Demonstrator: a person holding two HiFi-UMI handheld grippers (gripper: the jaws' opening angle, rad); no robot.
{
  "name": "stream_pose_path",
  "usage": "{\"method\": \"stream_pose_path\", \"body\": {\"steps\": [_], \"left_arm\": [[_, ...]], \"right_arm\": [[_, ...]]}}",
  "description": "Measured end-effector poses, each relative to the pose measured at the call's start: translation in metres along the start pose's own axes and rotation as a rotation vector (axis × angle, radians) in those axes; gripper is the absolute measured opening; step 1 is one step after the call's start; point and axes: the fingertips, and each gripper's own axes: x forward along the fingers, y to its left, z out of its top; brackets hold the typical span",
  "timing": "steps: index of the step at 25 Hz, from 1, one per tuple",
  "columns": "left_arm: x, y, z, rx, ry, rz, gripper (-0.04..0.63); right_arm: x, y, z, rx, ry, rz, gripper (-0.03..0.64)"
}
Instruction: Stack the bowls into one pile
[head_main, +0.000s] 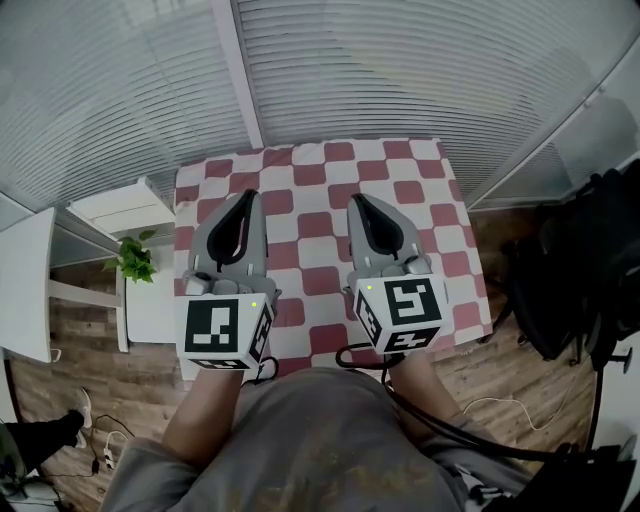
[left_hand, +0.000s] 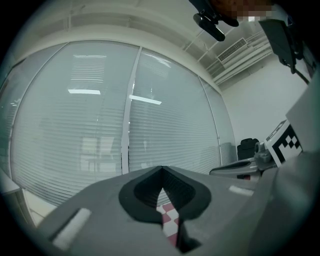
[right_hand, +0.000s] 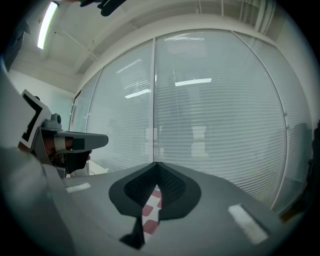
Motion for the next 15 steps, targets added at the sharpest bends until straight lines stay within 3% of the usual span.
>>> {"method": "stream_pose_path", "body": {"steps": [15], "left_arm": [[0.0096,-0.0008,-0.0035,-0.007,0.025,-0.005,0.000]], "right_arm": [[0.0086,-0.0055,-0.0064,0.007,0.012,0.002,0.025]]}}
